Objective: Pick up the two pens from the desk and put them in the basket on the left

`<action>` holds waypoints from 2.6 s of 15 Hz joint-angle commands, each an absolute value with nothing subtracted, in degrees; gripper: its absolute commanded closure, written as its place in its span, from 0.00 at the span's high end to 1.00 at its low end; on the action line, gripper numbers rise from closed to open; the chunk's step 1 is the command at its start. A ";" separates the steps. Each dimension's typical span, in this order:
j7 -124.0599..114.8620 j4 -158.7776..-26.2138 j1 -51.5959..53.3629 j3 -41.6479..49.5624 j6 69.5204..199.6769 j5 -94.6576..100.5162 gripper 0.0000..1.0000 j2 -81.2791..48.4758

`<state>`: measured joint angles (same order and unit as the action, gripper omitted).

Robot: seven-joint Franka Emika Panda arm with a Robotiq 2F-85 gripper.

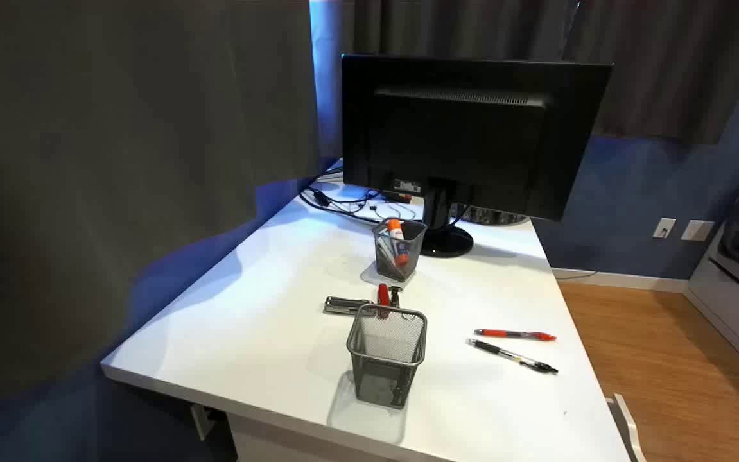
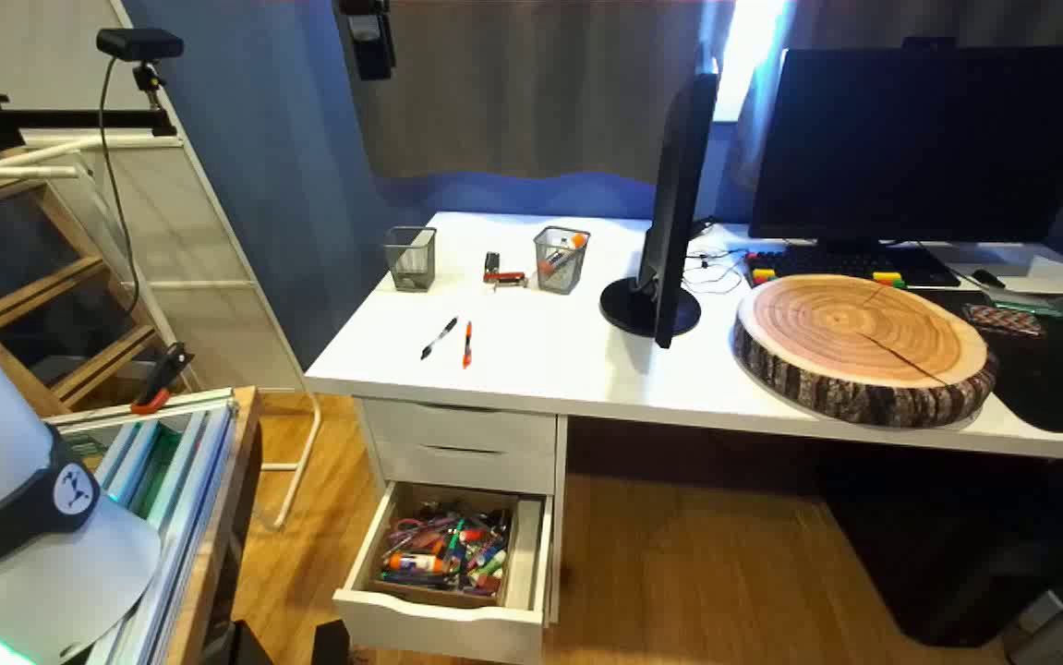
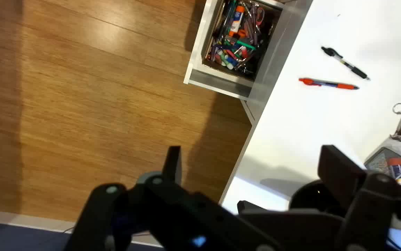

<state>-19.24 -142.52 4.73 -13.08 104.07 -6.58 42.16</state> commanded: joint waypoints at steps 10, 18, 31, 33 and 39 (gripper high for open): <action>-15.17 -141.10 5.81 -13.21 106.52 -6.31 1.00 34.48; -4.91 -136.87 15.54 -19.18 125.06 -6.13 1.00 11.89; 7.85 -126.31 20.92 -22.10 132.21 -0.01 1.00 -14.76; 8.29 -125.74 20.92 -22.11 132.16 0.06 1.00 -15.10; 22.27 -126.83 20.10 -24.64 143.98 -0.12 1.00 -19.47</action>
